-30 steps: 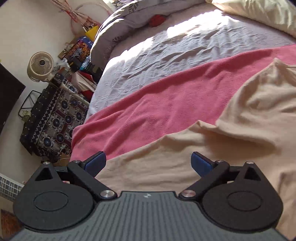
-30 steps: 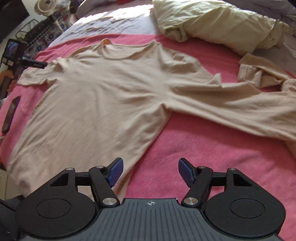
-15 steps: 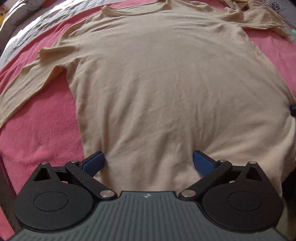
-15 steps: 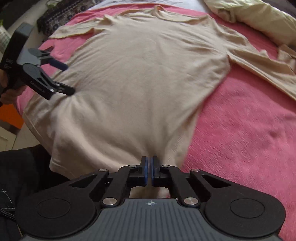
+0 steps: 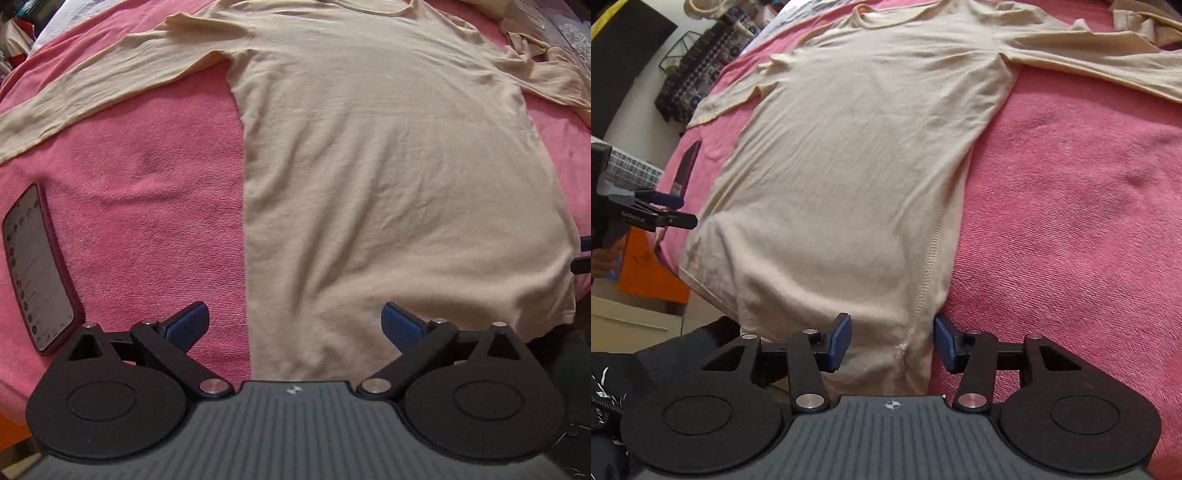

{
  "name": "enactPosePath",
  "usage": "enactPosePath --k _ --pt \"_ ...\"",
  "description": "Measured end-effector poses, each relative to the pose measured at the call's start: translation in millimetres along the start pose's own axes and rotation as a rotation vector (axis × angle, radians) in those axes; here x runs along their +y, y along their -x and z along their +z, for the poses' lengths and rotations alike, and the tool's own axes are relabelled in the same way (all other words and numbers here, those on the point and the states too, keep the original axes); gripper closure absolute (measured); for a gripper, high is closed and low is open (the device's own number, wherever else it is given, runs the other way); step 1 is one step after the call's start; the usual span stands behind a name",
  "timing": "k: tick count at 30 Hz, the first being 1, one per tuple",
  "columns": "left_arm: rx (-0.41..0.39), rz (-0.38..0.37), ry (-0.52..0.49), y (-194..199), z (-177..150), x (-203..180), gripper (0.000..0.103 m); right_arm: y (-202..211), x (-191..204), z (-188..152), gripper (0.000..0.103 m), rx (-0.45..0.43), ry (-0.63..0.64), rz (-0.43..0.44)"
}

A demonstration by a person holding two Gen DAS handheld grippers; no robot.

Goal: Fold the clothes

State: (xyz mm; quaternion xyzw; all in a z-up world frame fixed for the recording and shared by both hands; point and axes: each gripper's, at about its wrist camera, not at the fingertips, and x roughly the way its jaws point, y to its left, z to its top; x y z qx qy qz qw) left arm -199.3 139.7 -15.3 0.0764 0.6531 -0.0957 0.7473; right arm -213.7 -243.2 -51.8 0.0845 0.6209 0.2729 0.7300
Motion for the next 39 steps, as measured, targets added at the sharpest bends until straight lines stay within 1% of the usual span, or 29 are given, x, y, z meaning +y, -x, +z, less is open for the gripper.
enactPosePath --k 1,2,3,4,5,6,7,9,11,12,14,16,18,19,20,21,23,25,27,29,31,33,34,35,36,37,38,39 --pt "0.007 0.005 -0.016 -3.0 -0.4 -4.1 0.003 -3.4 0.5 2.0 0.056 0.010 0.010 0.023" --pt "0.030 0.026 -0.015 -9.6 -1.9 -4.2 0.003 -6.2 0.0 3.3 0.063 0.022 0.016 0.047" --pt "0.053 0.047 -0.014 -16.3 -3.4 -4.4 0.003 -6.9 -2.5 4.2 0.073 0.033 0.006 0.077" --pt "0.076 0.064 -0.010 -22.5 -5.1 -3.7 0.003 -5.9 -6.4 4.6 0.077 0.042 -0.015 0.112" --pt "0.093 0.068 0.002 -26.7 -7.3 -0.6 0.002 -1.7 -12.7 6.6 0.078 0.039 -0.039 0.141" --pt "0.098 0.064 0.016 -28.3 -9.5 2.4 0.000 3.6 -20.1 10.9 0.079 0.020 -0.061 0.158" --pt "0.102 0.061 0.025 -29.4 -11.1 4.4 0.000 7.9 -27.8 17.9 0.079 -0.011 -0.080 0.165" --pt "0.106 0.064 0.020 -28.6 -10.9 2.8 0.000 13.5 -46.7 39.1 0.078 -0.096 -0.116 0.174" --pt "0.111 0.068 0.014 -27.7 -10.6 1.1 0.000 5.5 -68.5 60.9 0.078 -0.159 -0.167 0.212" --pt "0.113 0.070 0.011 -27.3 -10.5 0.3 0.000 0.2 -79.7 71.7 0.075 -0.188 -0.196 0.234" --pt "0.117 0.073 0.006 -26.5 -10.2 -1.3 0.000 -15.1 -96.8 85.4 0.075 -0.204 -0.258 0.280" --pt "0.122 0.078 -0.001 -25.3 -9.6 -3.2 0.000 -29.8 -102.3 88.8 0.075 -0.196 -0.274 0.311" --pt "0.119 0.096 -0.022 -20.5 -4.7 -6.8 0.000 -29.1 -102.3 79.7 0.076 -0.196 -0.272 0.331" --pt "0.102 0.105 -0.038 -15.1 1.0 -10.1 0.002 -24.5 -104.2 71.9 0.076 -0.185 -0.279 0.334" --pt "0.074 0.098 -0.054 -9.2 8.1 -13.7 0.002 -18.7 -106.7 62.8 0.076 -0.174 -0.287 0.331" --pt "0.046 0.085 -0.069 -3.5 16.1 -17.7 0.003 -12.9 -109.2 53.8 0.076 -0.163 -0.294 0.328" --pt "-0.024 0.019 -0.104 7.0 38.2 -29.6 0.003 -1.8 -115.7 34.7 0.072 -0.132 -0.332 0.336" --pt "-0.090 -0.076 -0.162 10.4 65.0 -50.6 0.003 0.0 -117.6 21.4 0.070 -0.105 -0.369 0.377" --pt "-0.144 -0.187 -0.244 7.0 90.0 -82.1 0.003 -7.0 -111.6 20.9 0.064 -0.082 -0.357 0.415" --pt "-0.185 -0.283 -0.336 -0.2 111.0 -118.1 0.003 -13.8 -104.6 22.4 0.063 -0.061 -0.331 0.446" --pt "-0.207 -0.368 -0.450 -14.8 129.3 -157.6 0.003 -18.0 -98.2 24.2 0.063 -0.044 -0.296 0.460" --pt "-0.206 -0.391 -0.543 -31.9 141.0 -188.3 0.002 -21.2 -93.7 25.6 0.062 -0.023 -0.261 0.465" --pt "-0.190 -0.383 -0.570 -43.0 142.7 -199.5 0.002 -23.4 -92.1 26.6 0.063 -0.011 -0.244 0.467" --pt "-0.175 -0.375 -0.597 -54.0 144.5 -210.7 0.002 -26.0 -90.1 27.4 0.067 0.002 -0.226 0.462" --pt "-0.164 -0.363 -0.617 -63.9 146.0 -220.4 0.002 -29.0 -88.1 27.9 0.082 0.016 -0.209 0.453" --pt "-0.170 -0.342 -0.615 -69.1 147.1 -224.3 0.002 -31.2 -85.8 25.4 0.090 0.033 -0.196 0.440" --pt "-0.189 -0.334 -0.617 -71.4 147.8 -226.5 0.002 -31.8 -84.3 18.4 0.096 0.050 -0.192 0.434" --pt "-0.198 -0.329 -0.623 -71.5 147.1 -228.6 0.001 -30.5 -85.6 9.1 0.096 0.070 -0.201 0.433"
